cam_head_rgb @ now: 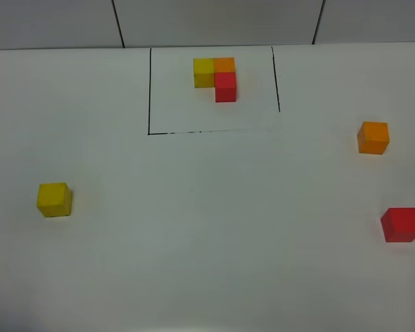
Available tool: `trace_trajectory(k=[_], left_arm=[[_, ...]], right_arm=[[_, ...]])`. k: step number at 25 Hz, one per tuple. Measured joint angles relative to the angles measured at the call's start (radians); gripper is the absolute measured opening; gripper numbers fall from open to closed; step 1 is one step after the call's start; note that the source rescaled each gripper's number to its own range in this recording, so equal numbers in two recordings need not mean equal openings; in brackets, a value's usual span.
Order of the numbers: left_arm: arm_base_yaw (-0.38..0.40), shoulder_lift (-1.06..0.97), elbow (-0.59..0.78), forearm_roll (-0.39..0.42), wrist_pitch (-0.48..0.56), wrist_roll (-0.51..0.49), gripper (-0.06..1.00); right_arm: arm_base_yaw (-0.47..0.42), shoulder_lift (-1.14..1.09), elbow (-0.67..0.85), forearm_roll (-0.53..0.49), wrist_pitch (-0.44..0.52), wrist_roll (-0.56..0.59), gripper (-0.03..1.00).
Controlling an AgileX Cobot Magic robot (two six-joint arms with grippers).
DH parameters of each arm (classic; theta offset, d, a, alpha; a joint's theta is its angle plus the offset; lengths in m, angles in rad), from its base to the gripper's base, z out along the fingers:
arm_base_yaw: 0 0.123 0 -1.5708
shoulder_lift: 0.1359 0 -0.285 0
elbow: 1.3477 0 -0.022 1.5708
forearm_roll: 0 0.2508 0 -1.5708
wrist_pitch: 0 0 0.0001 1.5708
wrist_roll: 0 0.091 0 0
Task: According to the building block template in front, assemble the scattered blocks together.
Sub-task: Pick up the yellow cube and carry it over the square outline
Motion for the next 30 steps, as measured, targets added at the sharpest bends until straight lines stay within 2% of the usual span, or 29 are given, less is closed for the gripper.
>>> trace_trajectory(k=[30], left_arm=[[0.000,0.000,0.000,0.000,0.000,0.000,0.72]], right_arm=[[0.000,0.000,0.000,0.000,0.000,0.000,0.74]])
